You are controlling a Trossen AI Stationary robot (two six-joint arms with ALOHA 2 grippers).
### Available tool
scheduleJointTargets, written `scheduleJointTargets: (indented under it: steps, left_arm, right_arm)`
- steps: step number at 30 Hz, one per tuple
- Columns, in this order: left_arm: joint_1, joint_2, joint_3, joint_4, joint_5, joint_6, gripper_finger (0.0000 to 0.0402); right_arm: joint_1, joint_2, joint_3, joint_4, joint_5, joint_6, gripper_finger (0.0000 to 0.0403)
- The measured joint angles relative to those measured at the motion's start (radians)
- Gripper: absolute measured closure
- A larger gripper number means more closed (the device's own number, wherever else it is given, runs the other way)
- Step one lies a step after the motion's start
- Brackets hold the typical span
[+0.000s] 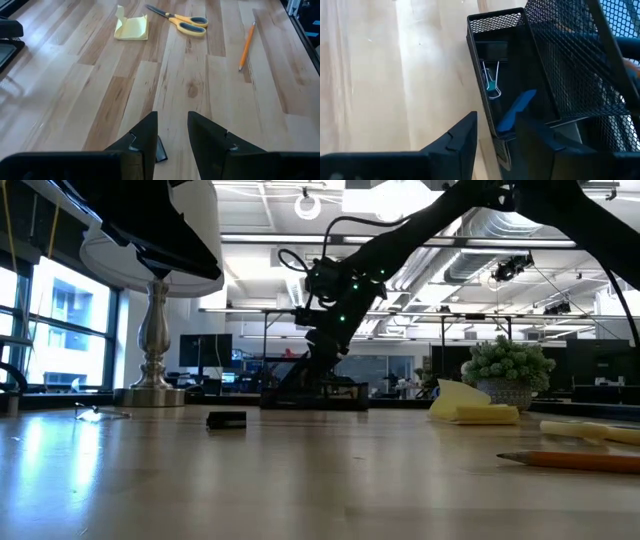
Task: Pick and place office supplies into organizer
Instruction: Adjust the black desk organizer
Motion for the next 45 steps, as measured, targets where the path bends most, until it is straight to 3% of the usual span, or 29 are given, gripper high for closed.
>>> scheduleJointTargets:
  steps: [14,26,29,34,39,45]
  left_arm:
    - [0.000,0.000,0.000,-0.024,0.000,-0.020,0.0305]
    - [0.000,0.000,0.000,-0.024,0.000,-0.021,0.0305]
    - [0.000,0.000,0.000,-0.023,0.000,-0.021,0.0305]
    - [0.000,0.000,0.000,-0.024,0.000,-0.021,0.0305]
    - [0.000,0.000,0.000,-0.032,0.000,-0.021,0.0305]
    - [0.000,0.000,0.000,-0.038,0.000,-0.021,0.0305]
  right_arm:
    - [0.010,0.000,0.062,-0.066,0.004,0.051,0.0279]
    - [0.135,0.017,0.103,-0.132,-0.161,-0.012,0.0279]
    - [0.155,0.048,0.102,-0.112,-0.148,-0.067,0.0279]
    - [0.148,0.099,0.102,-0.074,-0.017,-0.111,0.0279]
    - [0.119,0.111,0.102,-0.056,-0.089,-0.124,0.0284]
    - [0.106,0.113,0.102,-0.024,-0.114,-0.011,0.0306]
